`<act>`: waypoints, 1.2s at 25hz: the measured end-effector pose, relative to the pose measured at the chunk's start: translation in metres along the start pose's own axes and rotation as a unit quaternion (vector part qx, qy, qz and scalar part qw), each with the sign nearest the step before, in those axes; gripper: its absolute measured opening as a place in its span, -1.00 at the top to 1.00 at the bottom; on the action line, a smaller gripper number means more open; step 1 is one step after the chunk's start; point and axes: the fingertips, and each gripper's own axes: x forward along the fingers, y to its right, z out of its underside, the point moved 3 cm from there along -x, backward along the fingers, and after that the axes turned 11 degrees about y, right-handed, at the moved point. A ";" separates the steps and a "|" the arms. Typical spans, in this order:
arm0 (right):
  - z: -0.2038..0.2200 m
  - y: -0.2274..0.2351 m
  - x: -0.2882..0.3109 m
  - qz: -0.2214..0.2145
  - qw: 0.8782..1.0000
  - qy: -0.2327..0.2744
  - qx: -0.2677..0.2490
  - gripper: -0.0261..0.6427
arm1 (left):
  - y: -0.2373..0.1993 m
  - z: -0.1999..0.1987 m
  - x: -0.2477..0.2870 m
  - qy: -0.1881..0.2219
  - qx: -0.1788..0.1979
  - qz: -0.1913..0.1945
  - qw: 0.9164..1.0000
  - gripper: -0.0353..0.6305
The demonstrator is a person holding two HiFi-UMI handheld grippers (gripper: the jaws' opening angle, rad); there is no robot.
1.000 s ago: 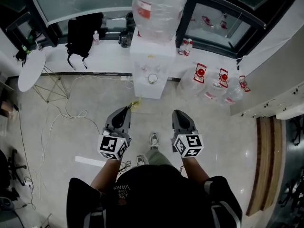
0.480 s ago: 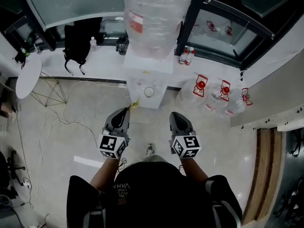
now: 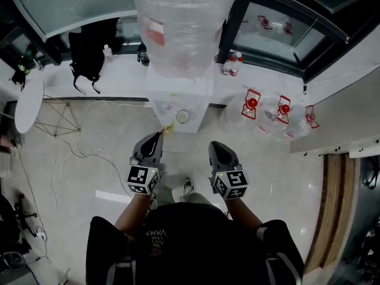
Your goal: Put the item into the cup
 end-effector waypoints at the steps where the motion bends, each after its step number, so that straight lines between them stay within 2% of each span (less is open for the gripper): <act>1: 0.000 0.001 0.005 0.004 1.000 0.001 0.000 0.78 | -0.004 0.004 0.007 -0.003 -0.001 0.005 1.000 0.84; 10: 0.007 0.001 0.058 0.074 0.996 0.034 0.033 0.78 | -0.052 0.044 0.065 -0.044 -0.004 0.074 0.996 0.84; 14: 0.012 0.006 0.076 0.109 0.992 0.041 0.048 0.78 | -0.062 0.066 0.090 -0.068 0.003 0.115 0.991 0.84; 19: 0.027 0.019 0.090 0.154 0.985 0.042 0.069 0.78 | -0.074 0.105 0.117 -0.107 0.009 0.149 0.983 0.84; 25: 0.059 0.037 0.101 0.180 0.980 0.037 0.080 0.78 | -0.078 0.161 0.146 -0.137 0.011 0.162 0.977 0.84; 30: 0.074 0.048 0.109 0.190 0.978 0.035 0.081 0.78 | -0.076 0.201 0.164 -0.150 0.037 0.177 0.972 0.84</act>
